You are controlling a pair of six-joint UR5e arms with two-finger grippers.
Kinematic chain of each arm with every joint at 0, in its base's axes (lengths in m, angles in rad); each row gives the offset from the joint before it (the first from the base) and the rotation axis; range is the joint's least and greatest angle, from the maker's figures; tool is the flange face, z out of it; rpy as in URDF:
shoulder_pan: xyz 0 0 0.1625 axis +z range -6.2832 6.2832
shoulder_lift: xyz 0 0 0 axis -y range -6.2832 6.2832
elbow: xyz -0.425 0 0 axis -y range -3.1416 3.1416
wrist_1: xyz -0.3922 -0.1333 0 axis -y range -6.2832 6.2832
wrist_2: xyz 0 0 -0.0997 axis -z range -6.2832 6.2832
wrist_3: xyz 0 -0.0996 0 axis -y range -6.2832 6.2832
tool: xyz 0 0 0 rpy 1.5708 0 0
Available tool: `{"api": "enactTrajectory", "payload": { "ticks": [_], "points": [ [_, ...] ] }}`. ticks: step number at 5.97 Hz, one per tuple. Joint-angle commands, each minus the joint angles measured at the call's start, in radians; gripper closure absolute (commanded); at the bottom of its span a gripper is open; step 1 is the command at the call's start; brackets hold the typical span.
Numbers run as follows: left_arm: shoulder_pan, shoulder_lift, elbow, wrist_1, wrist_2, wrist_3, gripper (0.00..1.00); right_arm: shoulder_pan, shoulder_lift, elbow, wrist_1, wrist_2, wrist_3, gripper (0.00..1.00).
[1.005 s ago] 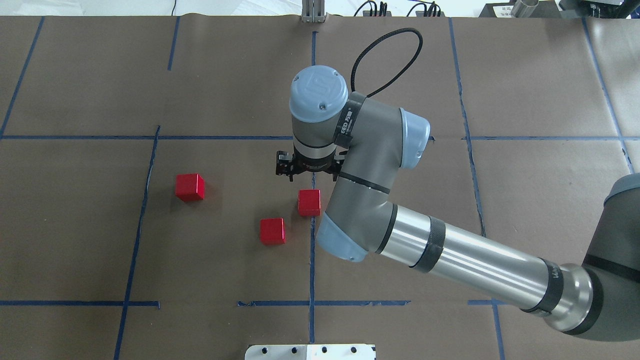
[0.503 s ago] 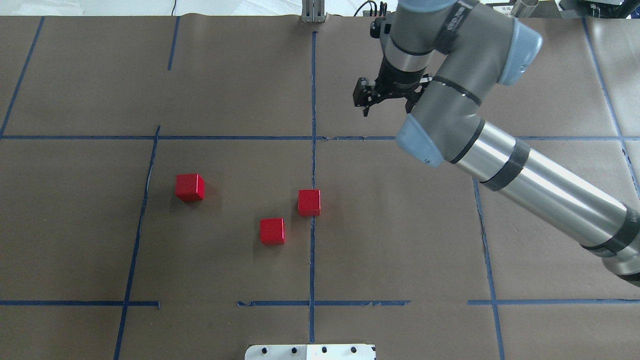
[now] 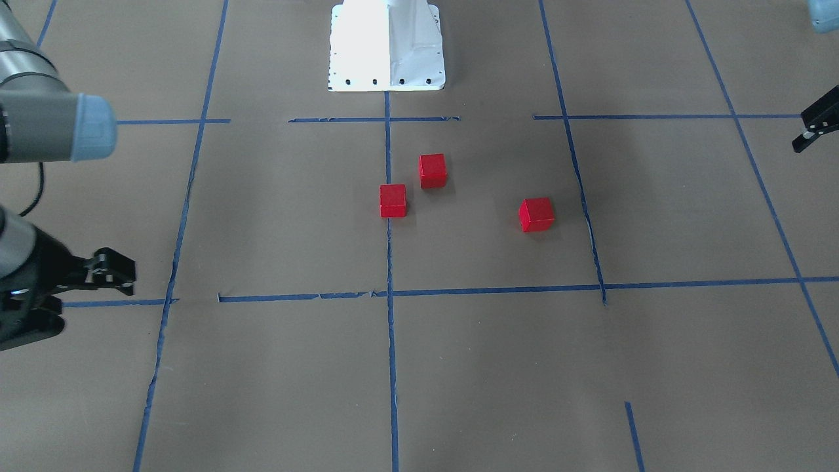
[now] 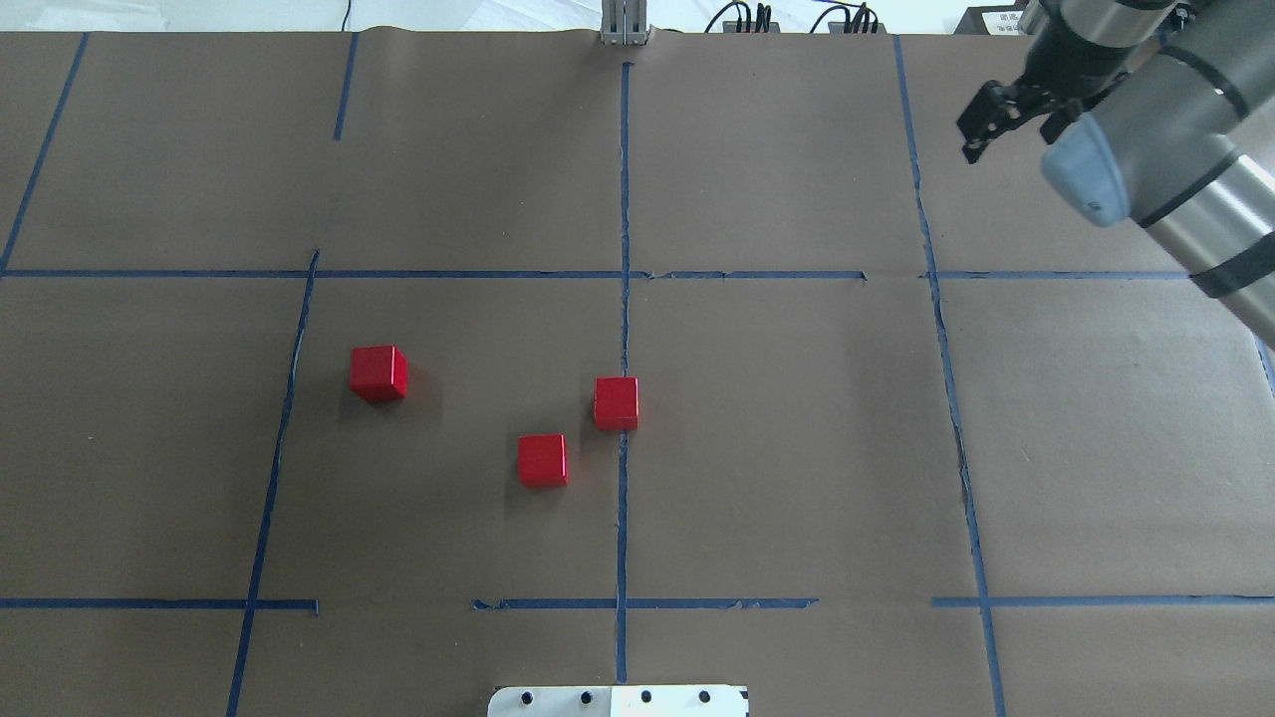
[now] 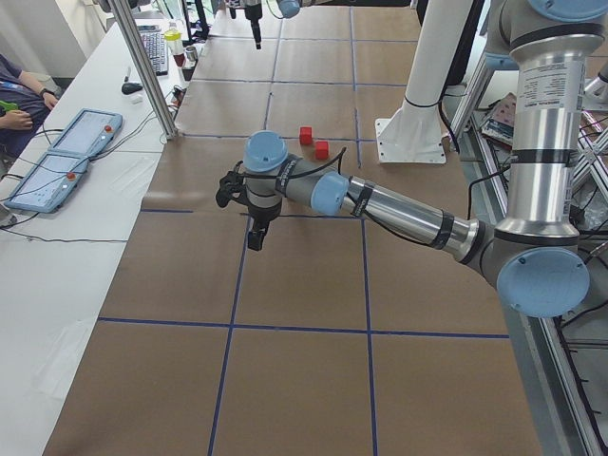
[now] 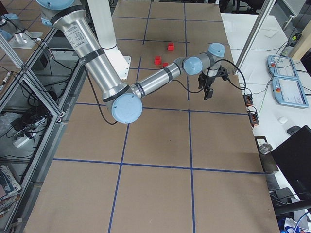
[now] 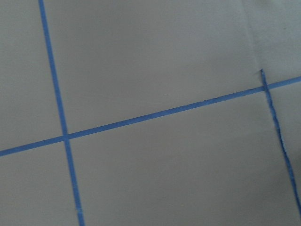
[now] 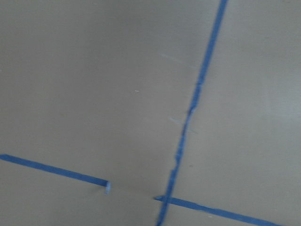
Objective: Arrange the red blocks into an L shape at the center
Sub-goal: 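Withdraw the right arm while the left arm reaches toward the middle cube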
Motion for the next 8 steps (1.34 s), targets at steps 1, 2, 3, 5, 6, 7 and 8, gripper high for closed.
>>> {"api": "enactTrajectory", "payload": {
  "ticks": [1,2,3,5,6,7,8],
  "points": [
    [0.24,-0.06,-0.11,0.004,0.067,-0.2,0.0,0.148,-0.222,0.096,0.0,0.01,-0.301,0.0],
    [0.364,-0.13,-0.112,0.003,0.078,-0.391,0.0,0.22,-0.343,0.134,0.0,0.036,-0.407,0.0],
    [0.431,-0.187,-0.111,0.004,0.081,-0.558,0.0,0.303,-0.435,0.141,0.001,0.05,-0.487,0.0],
    [0.622,-0.289,-0.097,0.009,0.241,-0.814,0.0,0.374,-0.575,0.161,0.013,0.044,-0.488,0.0],
    [0.733,-0.342,-0.082,0.021,0.379,-0.957,0.0,0.374,-0.581,0.167,0.012,0.044,-0.481,0.0],
    [0.778,-0.422,-0.001,0.021,0.411,-1.05,0.0,0.374,-0.579,0.167,0.012,0.045,-0.48,0.0],
    [0.812,-0.461,0.047,0.021,0.423,-1.108,0.0,0.374,-0.579,0.168,0.012,0.045,-0.479,0.0]
  ]
}}
